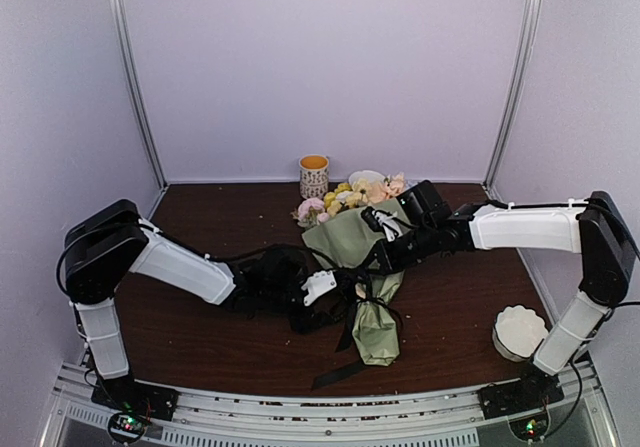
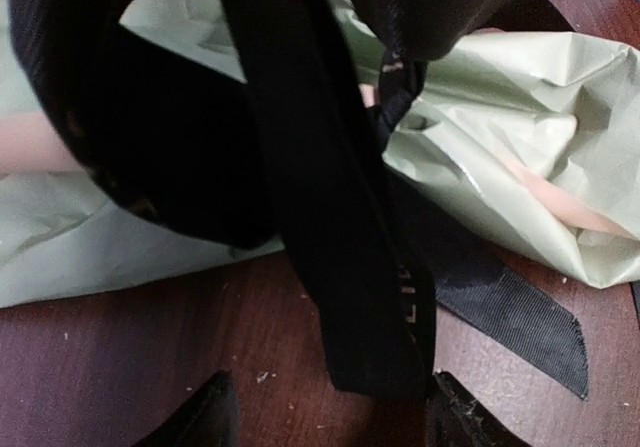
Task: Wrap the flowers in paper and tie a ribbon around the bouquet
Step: Cross the half-tied ribbon over the folded bouquet, then tie the ribbon around the folded bouquet.
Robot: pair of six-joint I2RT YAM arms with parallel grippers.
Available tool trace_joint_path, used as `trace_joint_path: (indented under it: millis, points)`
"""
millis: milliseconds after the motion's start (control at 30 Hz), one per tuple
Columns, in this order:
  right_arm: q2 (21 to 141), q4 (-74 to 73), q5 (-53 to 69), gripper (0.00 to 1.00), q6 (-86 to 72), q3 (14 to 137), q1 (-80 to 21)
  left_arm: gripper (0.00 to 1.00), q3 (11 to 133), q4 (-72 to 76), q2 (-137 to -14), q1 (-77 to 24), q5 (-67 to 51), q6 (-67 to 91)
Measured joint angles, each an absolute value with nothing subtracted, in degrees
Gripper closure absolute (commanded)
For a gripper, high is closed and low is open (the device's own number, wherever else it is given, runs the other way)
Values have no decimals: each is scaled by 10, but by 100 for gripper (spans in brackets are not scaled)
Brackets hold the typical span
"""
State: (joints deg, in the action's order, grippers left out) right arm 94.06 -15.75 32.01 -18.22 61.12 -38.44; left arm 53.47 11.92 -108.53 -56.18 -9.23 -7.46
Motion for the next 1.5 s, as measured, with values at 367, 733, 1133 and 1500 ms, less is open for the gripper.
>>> trace_joint_path:
  millis: [367, 733, 1133, 1500]
  points:
    - [938, -156, 317, 100, -183, 607, -384, 78, 571, 119, -1120, -562, -122, -65]
    - [889, -168, 246, 100, -182, 576, -382, 100, 533, 121, -1098, -541, -89, -46]
    - [767, -202, 156, 100, -182, 437, -330, 100, 462, 114, -1038, -479, -80, 87]
    - [740, -208, 196, 100, -185, 330, -231, 100, 462, 107, -1038, -432, -112, 178]
